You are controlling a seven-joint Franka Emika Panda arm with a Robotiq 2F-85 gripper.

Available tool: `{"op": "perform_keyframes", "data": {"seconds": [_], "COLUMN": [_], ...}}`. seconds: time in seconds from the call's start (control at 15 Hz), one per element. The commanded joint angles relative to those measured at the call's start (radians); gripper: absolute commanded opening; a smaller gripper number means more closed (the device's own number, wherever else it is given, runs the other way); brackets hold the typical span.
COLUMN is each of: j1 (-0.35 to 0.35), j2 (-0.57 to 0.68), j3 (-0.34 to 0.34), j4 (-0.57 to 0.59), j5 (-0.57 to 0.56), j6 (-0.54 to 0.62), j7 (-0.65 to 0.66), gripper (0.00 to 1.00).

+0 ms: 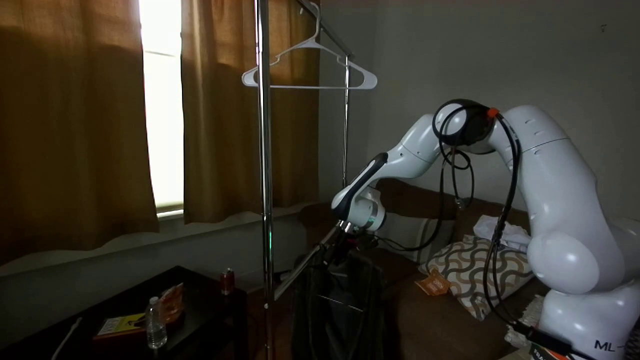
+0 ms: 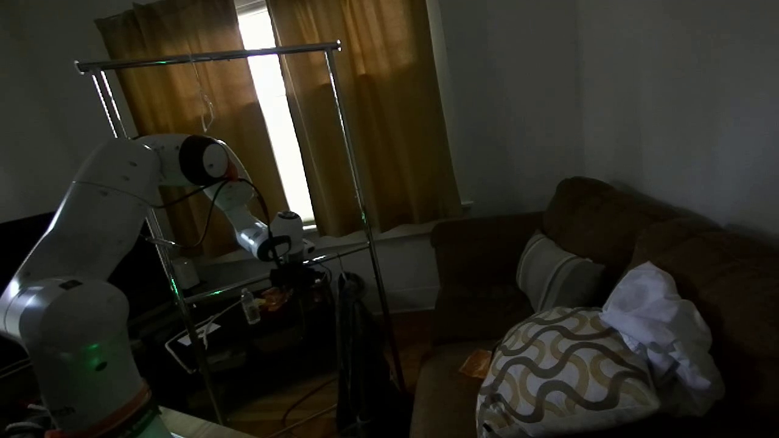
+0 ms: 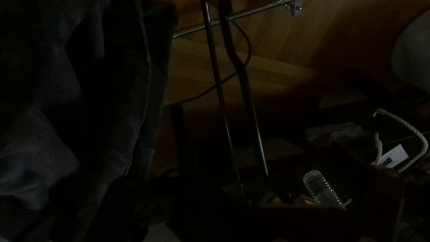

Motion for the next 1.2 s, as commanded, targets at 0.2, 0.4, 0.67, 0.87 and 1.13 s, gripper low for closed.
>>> {"op": "perform_keyframes", "data": {"seconds": [0.2,0.4,0.67,0.87,1.13], "j1": [-0.099,-0.138,-0.182,-0.204,-0.225], "j2": [0.09,0.111,0.127,0.116,0.084], "j3": [0.126,0.167,0.211,0.229,0.243], "j4": [0.032,0.031,0.027,0.009,-0.023], "j5": [-0.082,-0.126,-0.173,-0.2,-0.222], "j6": [0.13,0.154,0.147,0.145,0.146], "j7": [0.011,0.019,0.018,0.022,0.028], "gripper": [0.51,0.27,0.01,0.02,0.02]}}
